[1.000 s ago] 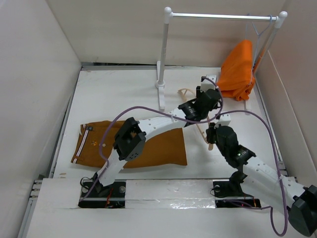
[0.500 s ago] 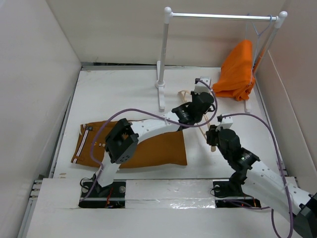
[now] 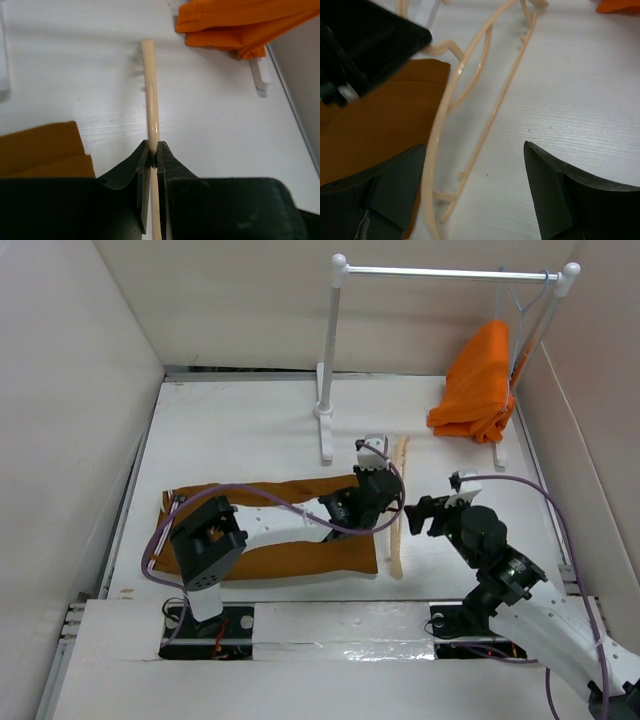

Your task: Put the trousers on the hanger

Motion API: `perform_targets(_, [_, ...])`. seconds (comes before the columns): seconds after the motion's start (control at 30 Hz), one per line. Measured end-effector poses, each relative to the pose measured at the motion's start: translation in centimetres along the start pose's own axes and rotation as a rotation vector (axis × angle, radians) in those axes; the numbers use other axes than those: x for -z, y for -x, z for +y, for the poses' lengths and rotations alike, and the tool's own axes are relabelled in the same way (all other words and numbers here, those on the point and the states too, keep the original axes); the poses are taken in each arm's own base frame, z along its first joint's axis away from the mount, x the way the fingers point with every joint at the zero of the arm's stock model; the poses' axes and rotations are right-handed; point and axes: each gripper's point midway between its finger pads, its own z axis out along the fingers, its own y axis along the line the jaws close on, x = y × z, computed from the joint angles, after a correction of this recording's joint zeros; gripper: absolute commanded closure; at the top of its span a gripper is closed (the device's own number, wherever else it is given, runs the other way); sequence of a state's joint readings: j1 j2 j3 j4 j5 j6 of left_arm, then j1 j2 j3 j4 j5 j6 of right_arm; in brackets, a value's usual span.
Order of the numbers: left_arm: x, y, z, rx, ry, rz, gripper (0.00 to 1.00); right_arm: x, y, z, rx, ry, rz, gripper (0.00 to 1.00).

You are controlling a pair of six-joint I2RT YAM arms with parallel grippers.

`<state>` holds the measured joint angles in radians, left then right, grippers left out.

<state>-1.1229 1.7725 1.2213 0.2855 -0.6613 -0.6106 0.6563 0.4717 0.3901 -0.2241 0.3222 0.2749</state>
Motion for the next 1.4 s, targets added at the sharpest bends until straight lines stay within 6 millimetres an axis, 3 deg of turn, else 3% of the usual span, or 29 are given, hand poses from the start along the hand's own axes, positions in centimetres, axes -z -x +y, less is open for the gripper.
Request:
perform_targets(0.07, [1.1, -1.1, -0.5, 0.043, -0.019, 0.006, 1.0, 0.2, 0.8, 0.7, 0.006, 0.036, -0.016, 0.25])
perform_targets(0.13, [2.2, -2.3, -0.6, 0.093, -0.029, 0.015, 1.0, 0.2, 1.1, 1.3, 0.02, 0.068, -0.013, 0.54])
perform_targets(0.17, [2.6, -2.9, -0.6, 0.122, -0.032, 0.018, 1.0, 0.1, 0.9, 1.6, 0.028, 0.082, -0.002, 0.85])
perform_targets(0.2, [3.0, -3.3, -0.4, 0.146, -0.032, 0.018, 1.0, -0.1, 0.5, 1.7, 0.038, 0.09, 0.016, 0.96])
perform_targets(0.23, [3.5, -3.7, -0.3, 0.171, -0.027, 0.013, 1.0, -0.3, 0.1, 1.9, 0.034, 0.096, 0.033, 1.0])
perform_targets(0.37, [4.7, -4.2, 0.4, 0.256, 0.011, -0.018, 1.0, -0.9, -1.5, 2.1, 0.042, 0.1, 0.091, 1.0])
perform_targets(0.5, [5.9, -4.9, 2.5, 0.307, 0.062, -0.044, 1.0, -0.9, -2.0, 2.3, 0.029, 0.121, 0.081, 1.0])
perform_targets(0.63, [6.6, -5.1, 4.7, 0.34, 0.101, -0.067, 1.0, -1.3, -2.9, 2.7, 0.024, 0.145, 0.094, 0.9])
perform_targets(0.8, [6.9, -5.7, 6.2, 0.367, 0.133, -0.074, 1.0, -2.7, -4.8, 3.8, 0.025, 0.189, 0.159, 0.66])
perform_targets(1.1, [7.9, -6.1, 8.1, 0.412, 0.148, -0.074, 1.0, -5.2, -10.4, 5.2, 0.025, 0.248, 0.338, 0.63])
perform_targets(1.4, [9.3, -5.2, 9.8, 0.425, 0.149, -0.082, 1.0, -6.2, -10.4, 6.8, -0.029, 0.311, 0.317, 0.53])
